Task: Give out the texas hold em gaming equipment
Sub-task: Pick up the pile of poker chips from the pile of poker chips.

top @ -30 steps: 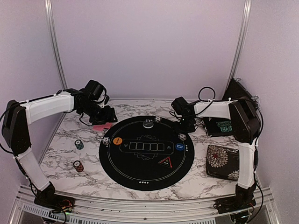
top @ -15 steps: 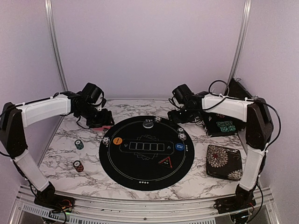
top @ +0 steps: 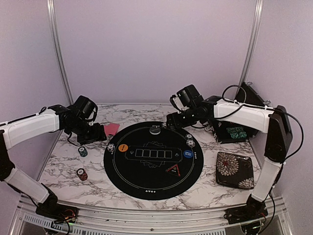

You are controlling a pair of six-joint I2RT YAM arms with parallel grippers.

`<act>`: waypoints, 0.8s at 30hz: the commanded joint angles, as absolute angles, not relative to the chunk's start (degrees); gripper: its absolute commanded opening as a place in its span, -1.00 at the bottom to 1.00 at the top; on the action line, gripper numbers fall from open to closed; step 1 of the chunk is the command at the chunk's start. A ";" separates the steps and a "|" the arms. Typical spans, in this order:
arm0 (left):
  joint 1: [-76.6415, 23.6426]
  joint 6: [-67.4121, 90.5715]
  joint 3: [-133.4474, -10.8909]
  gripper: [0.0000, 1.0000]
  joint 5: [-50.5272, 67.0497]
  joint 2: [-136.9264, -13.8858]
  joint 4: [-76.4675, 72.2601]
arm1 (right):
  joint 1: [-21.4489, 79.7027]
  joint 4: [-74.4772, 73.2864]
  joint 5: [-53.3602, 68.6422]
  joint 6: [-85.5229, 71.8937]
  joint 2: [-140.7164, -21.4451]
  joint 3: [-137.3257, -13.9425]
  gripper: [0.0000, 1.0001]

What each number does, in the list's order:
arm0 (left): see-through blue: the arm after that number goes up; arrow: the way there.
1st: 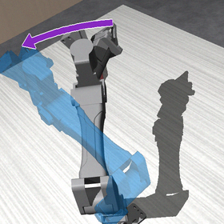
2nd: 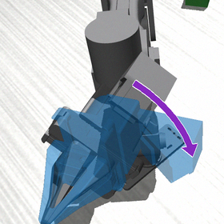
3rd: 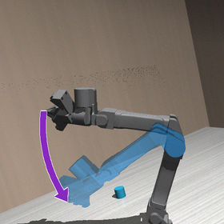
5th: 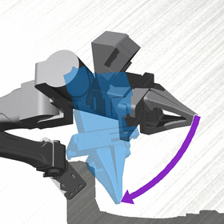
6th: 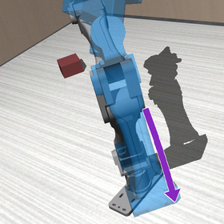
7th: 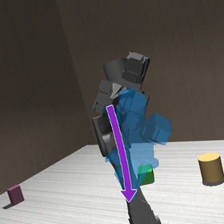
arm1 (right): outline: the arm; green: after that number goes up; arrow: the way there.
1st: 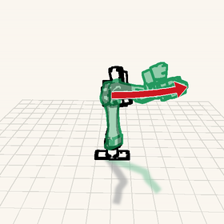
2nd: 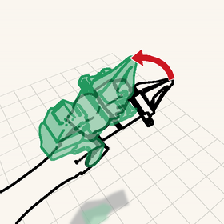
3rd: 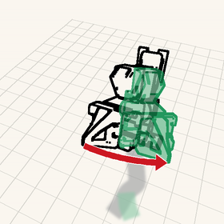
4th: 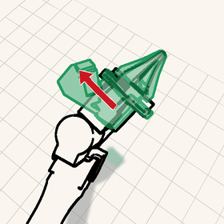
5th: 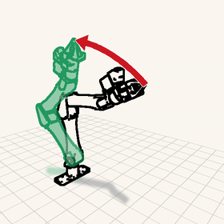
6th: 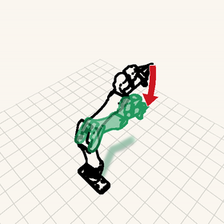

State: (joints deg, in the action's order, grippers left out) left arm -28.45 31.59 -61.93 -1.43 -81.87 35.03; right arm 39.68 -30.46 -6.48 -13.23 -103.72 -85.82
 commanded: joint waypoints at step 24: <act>-24.96 37.54 -55.17 0.42 -12.91 -74.50 45.61 | 40.40 -24.35 -1.84 -9.61 -98.72 -81.55 0.60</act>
State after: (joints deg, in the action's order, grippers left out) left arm -26.28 38.26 -55.00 -11.00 -73.71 43.13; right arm 39.99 -25.61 -2.42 -10.63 -100.86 -82.08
